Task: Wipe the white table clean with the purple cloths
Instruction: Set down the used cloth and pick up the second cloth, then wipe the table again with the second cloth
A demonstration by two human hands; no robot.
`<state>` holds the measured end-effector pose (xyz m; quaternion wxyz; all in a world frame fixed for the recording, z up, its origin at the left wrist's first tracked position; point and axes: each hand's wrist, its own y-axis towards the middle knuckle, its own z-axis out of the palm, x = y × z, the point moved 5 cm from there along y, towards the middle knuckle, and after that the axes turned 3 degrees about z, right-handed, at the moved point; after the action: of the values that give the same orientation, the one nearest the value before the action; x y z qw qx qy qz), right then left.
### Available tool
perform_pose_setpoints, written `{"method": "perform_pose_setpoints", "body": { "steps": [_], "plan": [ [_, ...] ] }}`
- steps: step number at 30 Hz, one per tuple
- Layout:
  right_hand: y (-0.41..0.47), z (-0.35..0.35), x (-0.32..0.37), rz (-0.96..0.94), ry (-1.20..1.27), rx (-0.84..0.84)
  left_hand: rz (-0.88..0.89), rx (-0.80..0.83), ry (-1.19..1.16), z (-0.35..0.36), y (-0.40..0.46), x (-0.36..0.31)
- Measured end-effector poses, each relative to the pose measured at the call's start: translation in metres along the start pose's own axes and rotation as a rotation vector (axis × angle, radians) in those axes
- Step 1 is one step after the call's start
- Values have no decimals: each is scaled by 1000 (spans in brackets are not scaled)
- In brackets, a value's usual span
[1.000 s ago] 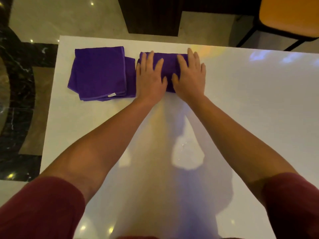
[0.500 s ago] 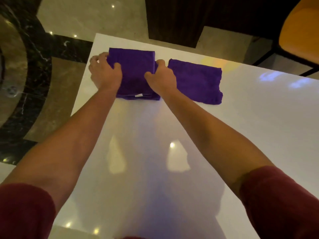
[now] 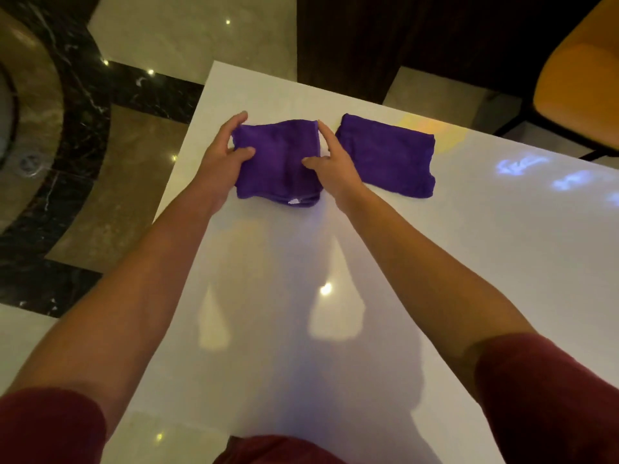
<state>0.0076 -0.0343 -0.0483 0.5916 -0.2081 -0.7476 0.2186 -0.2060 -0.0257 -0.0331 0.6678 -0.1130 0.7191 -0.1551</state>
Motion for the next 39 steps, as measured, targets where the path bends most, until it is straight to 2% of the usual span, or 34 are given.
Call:
{"method": "perform_pose_setpoints", "body": {
  "steps": [7, 11, 15, 18, 21, 26, 30, 32, 34, 36, 39],
  "plan": [
    [-106, -83, -26, -5, 247, 89, 72, 183, -42, 58, -93, -45],
    [-157, -132, -45, -58, 269, 76, 205, 153, 9, 113, -142, -55],
    [-195, -178, -75, -149, 66, -25, 273, 85, 124, 165, -189, -32],
    [-217, -211, -103, -219, -46, 3, 304, 26, 215, 206, -225, -13],
    [-237, -251, -131, -231, -118, 2, 259, -13, 237, 252, -262, 7],
    [-245, -291, -172, -203, -536, 66, 146, -137, 261, 316, -304, 66],
    [-242, -300, -216, -89, -747, 82, 27, -112, 260, 348, -322, 115],
    [-242, -301, -237, -37, -797, 41, -39, -57, 260, 356, -330, 133],
    [-245, -302, -249, -13, -799, -58, -50, -61, 378, 348, -335, 144],
    [-252, -307, -248, -50, -755, -223, -16, -161, 524, 325, -337, 146],
    [-262, -304, -238, -194, -702, -435, 82, -434, 700, 274, -334, 144]
  ]
}}
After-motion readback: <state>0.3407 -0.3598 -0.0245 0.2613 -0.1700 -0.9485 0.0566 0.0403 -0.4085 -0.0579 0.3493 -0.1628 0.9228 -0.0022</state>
